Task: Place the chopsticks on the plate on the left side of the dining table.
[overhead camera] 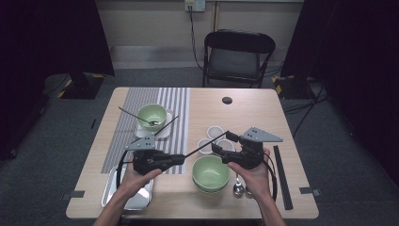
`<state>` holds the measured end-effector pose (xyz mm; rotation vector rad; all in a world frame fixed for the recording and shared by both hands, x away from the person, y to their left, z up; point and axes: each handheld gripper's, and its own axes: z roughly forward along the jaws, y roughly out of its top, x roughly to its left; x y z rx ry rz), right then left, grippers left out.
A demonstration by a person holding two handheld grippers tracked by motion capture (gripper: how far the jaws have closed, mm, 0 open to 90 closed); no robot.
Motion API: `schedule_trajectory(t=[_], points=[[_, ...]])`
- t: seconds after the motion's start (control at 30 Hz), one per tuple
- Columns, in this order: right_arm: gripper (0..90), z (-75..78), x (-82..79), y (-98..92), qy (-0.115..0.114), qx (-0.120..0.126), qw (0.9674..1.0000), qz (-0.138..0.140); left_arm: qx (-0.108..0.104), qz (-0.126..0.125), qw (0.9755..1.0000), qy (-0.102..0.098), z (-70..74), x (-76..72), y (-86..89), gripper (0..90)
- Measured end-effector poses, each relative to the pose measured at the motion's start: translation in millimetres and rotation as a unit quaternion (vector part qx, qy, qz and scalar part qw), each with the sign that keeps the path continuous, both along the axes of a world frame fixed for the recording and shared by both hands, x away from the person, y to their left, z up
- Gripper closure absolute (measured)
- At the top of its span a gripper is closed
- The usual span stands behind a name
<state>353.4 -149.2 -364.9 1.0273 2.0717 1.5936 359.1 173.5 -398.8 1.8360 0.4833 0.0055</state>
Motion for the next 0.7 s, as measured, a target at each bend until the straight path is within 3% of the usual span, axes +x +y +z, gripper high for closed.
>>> schedule_trajectory(t=[0.37, 0.7], points=[[28.3, 3.5, -2.2, -13.6, -0.007, -0.012, 0.9997, -0.020, 0.000, 0.031, 0.9995, 0.000, 0.6, 8.7, 17.3, 85.8], [26.5, -17.6, -10.8, -48.1, 0.016, -0.024, 0.9984, -0.048, -0.003, 0.051, 0.9987, -0.007, 8.2, 16.7, 28.7, 85.9]])
